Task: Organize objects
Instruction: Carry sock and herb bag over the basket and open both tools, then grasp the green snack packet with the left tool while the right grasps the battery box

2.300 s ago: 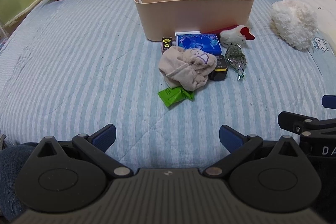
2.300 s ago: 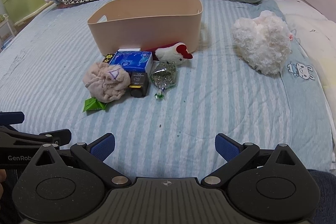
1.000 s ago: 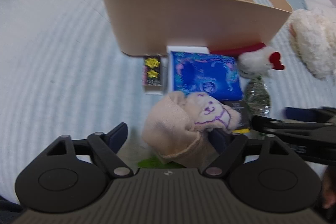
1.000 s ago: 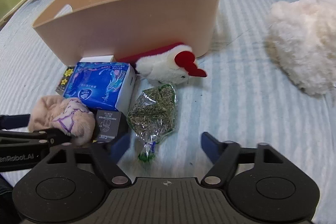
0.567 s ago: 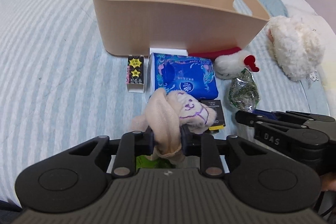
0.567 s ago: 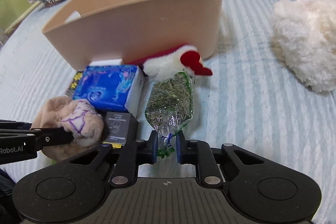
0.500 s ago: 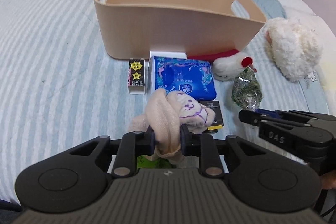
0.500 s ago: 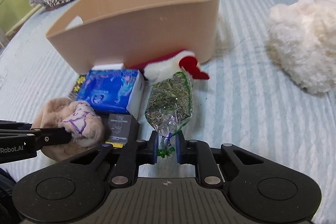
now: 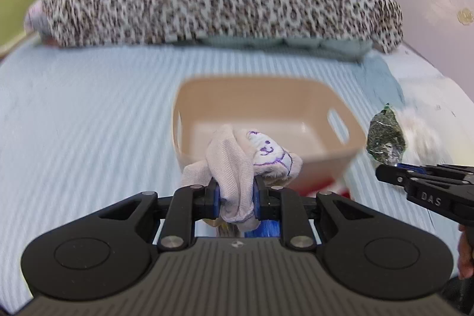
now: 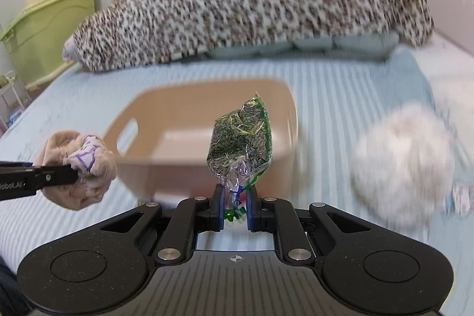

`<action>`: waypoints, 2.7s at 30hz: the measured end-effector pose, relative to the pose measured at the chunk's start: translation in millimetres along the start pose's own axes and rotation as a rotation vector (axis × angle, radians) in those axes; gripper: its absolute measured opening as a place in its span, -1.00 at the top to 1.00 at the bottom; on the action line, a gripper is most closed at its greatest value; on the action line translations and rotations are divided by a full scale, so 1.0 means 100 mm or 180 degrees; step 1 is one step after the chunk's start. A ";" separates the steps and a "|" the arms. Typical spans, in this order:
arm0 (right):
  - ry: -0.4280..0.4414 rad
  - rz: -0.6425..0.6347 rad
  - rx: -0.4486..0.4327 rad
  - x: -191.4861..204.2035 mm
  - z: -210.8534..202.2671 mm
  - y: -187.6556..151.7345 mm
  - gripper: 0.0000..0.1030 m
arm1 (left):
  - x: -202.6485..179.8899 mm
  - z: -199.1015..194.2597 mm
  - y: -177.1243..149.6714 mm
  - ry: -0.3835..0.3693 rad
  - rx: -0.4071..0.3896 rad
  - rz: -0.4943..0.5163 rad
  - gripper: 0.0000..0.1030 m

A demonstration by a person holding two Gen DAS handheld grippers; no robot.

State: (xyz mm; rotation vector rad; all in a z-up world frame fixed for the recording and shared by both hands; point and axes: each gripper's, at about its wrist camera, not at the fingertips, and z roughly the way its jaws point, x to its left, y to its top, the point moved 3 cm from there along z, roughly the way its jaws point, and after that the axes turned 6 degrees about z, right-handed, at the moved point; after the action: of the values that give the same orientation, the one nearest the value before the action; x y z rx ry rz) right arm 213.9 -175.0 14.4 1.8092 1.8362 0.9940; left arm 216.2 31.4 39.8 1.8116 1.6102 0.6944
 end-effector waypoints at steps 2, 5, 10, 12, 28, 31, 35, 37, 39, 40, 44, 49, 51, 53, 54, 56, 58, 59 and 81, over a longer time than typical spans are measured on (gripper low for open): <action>0.0009 -0.0059 -0.0089 0.03 0.04 0.17 0.75 | 0.02 0.06 0.16 0.0090 -0.0080 0.0056 0.57; 0.0018 -0.0081 -0.0137 0.05 0.19 0.37 0.75 | 0.05 0.28 0.36 0.0195 -0.0101 0.0099 0.57; -0.0005 -0.0063 -0.0062 0.02 0.59 0.59 0.75 | 0.00 0.76 0.51 0.0325 0.0029 0.0131 0.58; -0.0030 -0.0059 0.0021 0.01 0.77 0.64 0.75 | 0.01 0.96 0.47 0.0358 0.0125 0.0163 0.58; -0.0210 -0.0289 0.0123 0.12 0.77 0.49 -0.51 | -0.02 0.87 0.23 0.0495 0.0203 0.0324 -0.65; -0.0191 -0.0246 0.0085 0.11 0.50 0.44 -0.80 | -0.03 0.62 0.19 0.0500 0.0212 0.0345 -0.66; -0.0176 -0.0216 0.0079 0.12 0.26 0.27 -1.00 | 0.02 0.39 -0.01 0.0438 0.0341 0.0252 -0.68; -0.0205 -0.0237 0.0124 0.13 0.17 0.15 -1.00 | 0.02 0.32 -0.15 0.0411 0.0426 0.0265 -0.68; -0.0232 -0.0263 0.0173 0.14 0.11 0.00 -1.00 | 0.04 0.28 -0.31 0.0428 0.0524 0.0267 -0.68; -0.0243 -0.0274 0.0208 0.14 0.10 -0.07 -1.00 | 0.06 0.27 -0.39 0.0428 0.0569 0.0257 -0.68; -0.0278 -0.0316 0.0410 0.14 0.10 -0.39 -1.00 | 0.08 0.28 -0.69 0.0399 0.0790 0.0205 -0.68; -0.0284 -0.0270 0.0627 0.10 0.16 -0.70 -1.00 | 0.05 0.33 -1.02 0.0325 0.1022 0.0134 -0.68; -0.0288 -0.0227 0.0683 0.08 0.18 -0.80 -1.00 | 0.02 0.35 -1.12 0.0319 0.1091 0.0125 -0.68; -0.0297 -0.0200 0.0743 0.07 0.20 -0.89 -1.00 | -0.01 0.38 -1.22 0.0305 0.1144 0.0121 -0.68; -0.0295 -0.0188 0.0777 0.05 0.22 -0.95 -1.00 | -0.03 0.40 -1.26 0.0283 0.1170 0.0123 -0.68; -0.0296 -0.0180 0.0838 0.04 0.25 -1.04 -1.00 | -0.06 0.44 -1.33 0.0250 0.1214 0.0123 -0.68; -0.0309 -0.0175 0.0894 0.03 0.28 -1.13 -1.00 | -0.09 0.48 -1.39 0.0215 0.1267 0.0115 -0.68; -0.0308 -0.0173 0.0916 0.03 0.30 -1.16 -1.00 | -0.10 0.50 -1.42 0.0199 0.1288 0.0113 -0.68; -0.0055 -0.0144 0.1008 0.29 0.75 -1.30 -0.98 | 0.28 0.76 -1.52 0.0292 0.1463 -0.0278 -0.65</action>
State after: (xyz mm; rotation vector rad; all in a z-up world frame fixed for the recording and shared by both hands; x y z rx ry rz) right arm 171.8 -120.3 -121.8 1.9322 2.1099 0.6991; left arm 172.9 63.1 -124.5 2.0289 2.0234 0.3914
